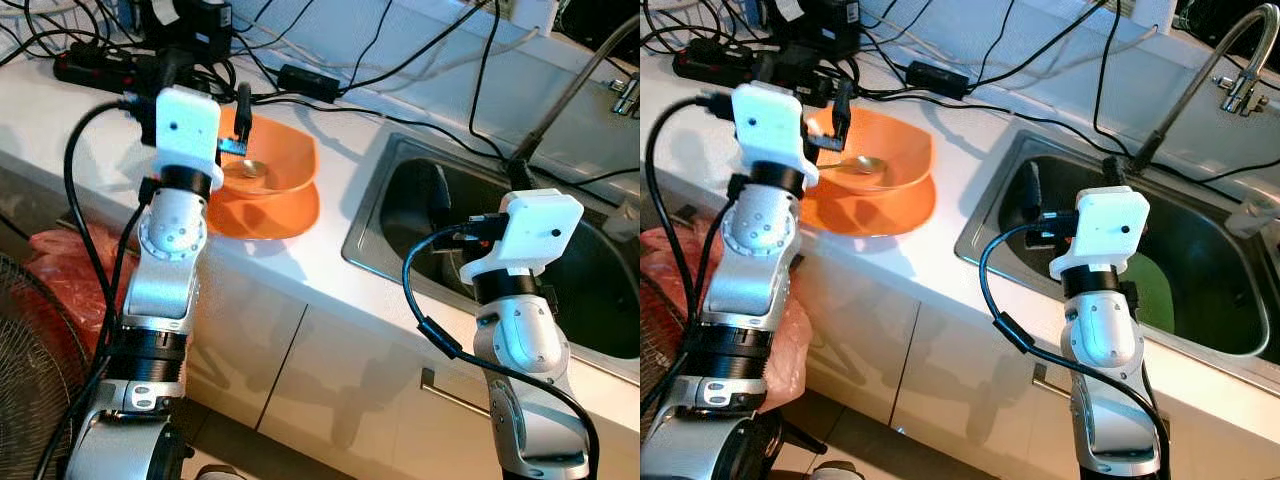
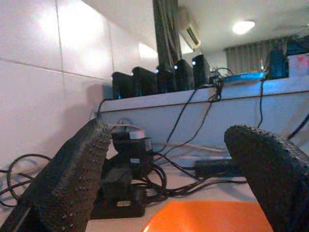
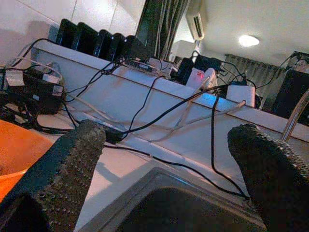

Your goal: Kitchen organization

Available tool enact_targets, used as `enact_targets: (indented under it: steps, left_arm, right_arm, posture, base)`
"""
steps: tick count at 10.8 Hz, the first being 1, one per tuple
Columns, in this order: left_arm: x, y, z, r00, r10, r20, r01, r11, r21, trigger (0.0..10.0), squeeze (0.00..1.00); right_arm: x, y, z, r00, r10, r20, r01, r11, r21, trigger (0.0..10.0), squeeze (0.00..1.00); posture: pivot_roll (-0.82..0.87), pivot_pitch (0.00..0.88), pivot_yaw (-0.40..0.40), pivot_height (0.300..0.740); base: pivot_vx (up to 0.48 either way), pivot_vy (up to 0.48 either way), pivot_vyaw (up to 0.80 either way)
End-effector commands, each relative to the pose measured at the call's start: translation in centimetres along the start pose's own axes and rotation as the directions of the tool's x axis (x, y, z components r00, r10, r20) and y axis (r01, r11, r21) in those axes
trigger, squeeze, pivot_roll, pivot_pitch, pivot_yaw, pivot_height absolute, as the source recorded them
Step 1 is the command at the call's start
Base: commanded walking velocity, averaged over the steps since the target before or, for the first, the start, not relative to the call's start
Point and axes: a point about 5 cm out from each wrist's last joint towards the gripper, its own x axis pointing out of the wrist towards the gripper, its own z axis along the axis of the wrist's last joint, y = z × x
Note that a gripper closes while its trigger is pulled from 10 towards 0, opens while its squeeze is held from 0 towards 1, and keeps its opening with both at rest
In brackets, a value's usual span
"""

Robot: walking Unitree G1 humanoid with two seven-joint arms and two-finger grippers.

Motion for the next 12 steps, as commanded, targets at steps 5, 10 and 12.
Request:
enact_targets:
  steps: [5, 10, 12]
  left_arm:
    - [-3.5, 1.0, -0.7, 0.995, -0.094, -0.024, 0.095, 0.995, 0.038, 10.0, 0.00]
    - [-3.8, -1.4, -1.9, 0.990, -0.128, -0.058, 0.125, 0.991, -0.051, 10.0, 0.00]
    - [-3.3, -2.6, -2.1, 0.985, -0.165, -0.046, 0.161, 0.983, -0.088, 10.0, 0.00]
  right_arm:
    - [1.5, -0.1, -0.5, 0.999, 0.047, 0.011, -0.047, 0.999, 0.000, 10.0, 0.00]
    - [1.6, -0.7, -0.3, 0.999, 0.046, 0.023, -0.045, 0.999, -0.014, 10.0, 0.00]
    - [1.5, -0.8, -0.2, 0.999, 0.033, 0.027, -0.033, 0.999, -0.018, 10.0, 0.00]
  posture:
    - [0.40, 0.022, -0.260, 0.740]
    - [0.36, 0.000, -0.261, 0.740]
    - [0.36, 0.000, -0.254, 0.740]
  base:
    - [0.000, 0.000, 0.00]
    - [0.000, 0.000, 0.00]
    - [0.000, 0.000, 0.00]
